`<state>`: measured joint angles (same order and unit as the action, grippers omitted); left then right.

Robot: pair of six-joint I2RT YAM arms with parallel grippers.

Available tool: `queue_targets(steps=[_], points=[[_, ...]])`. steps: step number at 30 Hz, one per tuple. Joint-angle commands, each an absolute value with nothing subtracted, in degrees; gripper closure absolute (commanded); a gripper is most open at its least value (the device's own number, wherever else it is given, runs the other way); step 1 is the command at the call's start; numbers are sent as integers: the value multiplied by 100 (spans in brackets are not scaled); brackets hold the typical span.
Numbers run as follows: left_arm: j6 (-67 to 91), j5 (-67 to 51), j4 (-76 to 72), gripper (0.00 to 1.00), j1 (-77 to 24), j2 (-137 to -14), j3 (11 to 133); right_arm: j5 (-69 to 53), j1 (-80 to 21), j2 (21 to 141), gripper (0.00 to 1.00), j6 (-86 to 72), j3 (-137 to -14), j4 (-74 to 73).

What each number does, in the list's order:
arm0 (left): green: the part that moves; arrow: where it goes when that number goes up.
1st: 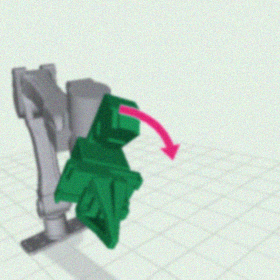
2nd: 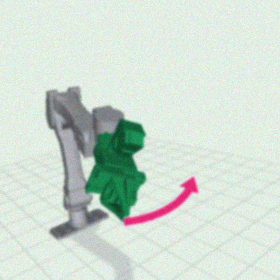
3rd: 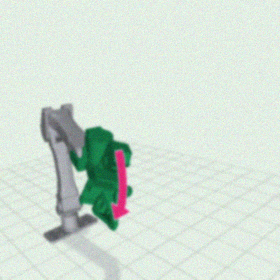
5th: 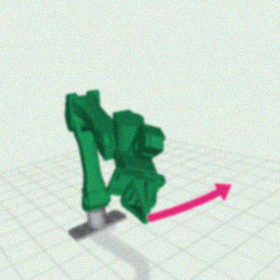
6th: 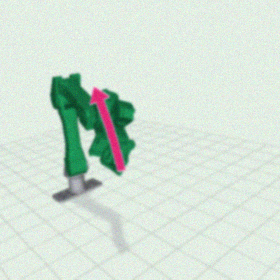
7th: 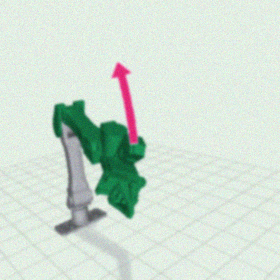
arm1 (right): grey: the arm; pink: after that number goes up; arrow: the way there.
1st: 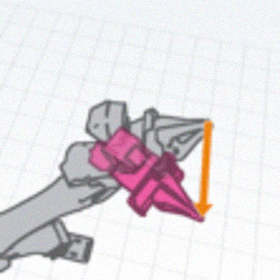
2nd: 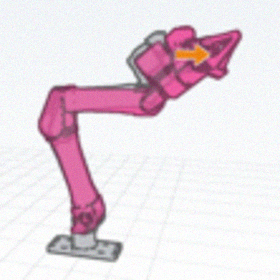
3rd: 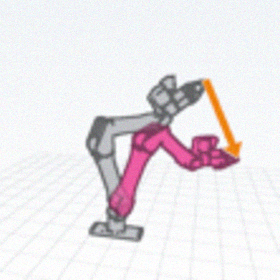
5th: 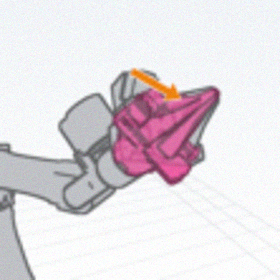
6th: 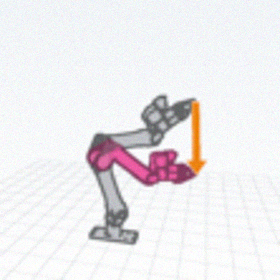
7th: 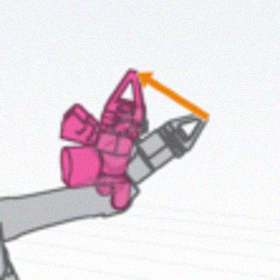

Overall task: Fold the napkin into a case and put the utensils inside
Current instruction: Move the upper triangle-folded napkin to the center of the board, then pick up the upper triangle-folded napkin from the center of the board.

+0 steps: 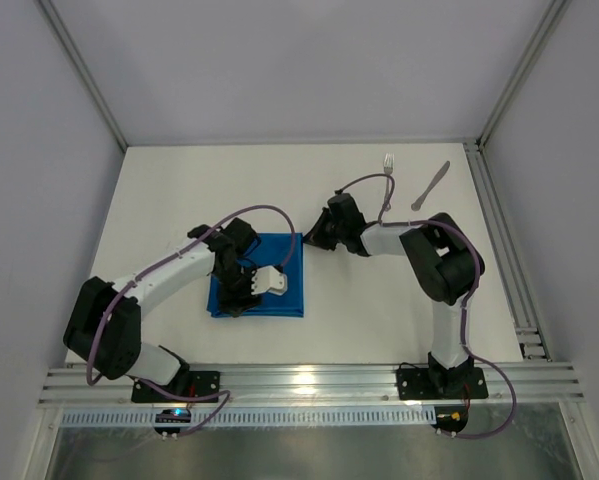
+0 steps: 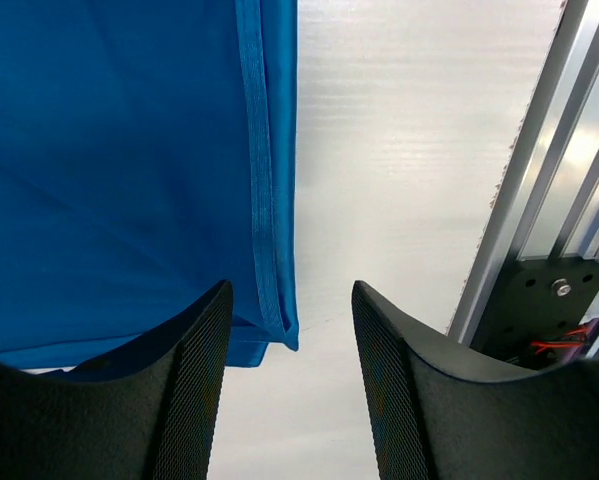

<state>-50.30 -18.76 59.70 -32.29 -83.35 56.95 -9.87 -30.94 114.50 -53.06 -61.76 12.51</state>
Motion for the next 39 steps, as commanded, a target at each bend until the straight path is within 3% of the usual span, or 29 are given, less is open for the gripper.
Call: queue_targets(steps=[1, 11, 18, 21, 39], points=[[-5440, -1591, 5661, 47, -3252, -8103, 5599, -941, -3076, 11470, 96, -5168, -6416, 1143], [-5520, -1521, 4957, 57, -3261, -8271, 5063, -870, -3076, 11479, 96, -5115, -6451, 976], [-5581, -1380, 4965, 92, -3261, -8051, 4922, -852, -3076, 11470, 96, -5107, -6451, 984], [-5686, -1328, 5106, 99, -3261, -7954, 4852, -835, -3067, 11470, 96, -5098, -6451, 976], [-5643, -1406, 5089, 98, -3261, -7945, 4597, -966, -3076, 11382, 96, -4966, -6539, 870]])
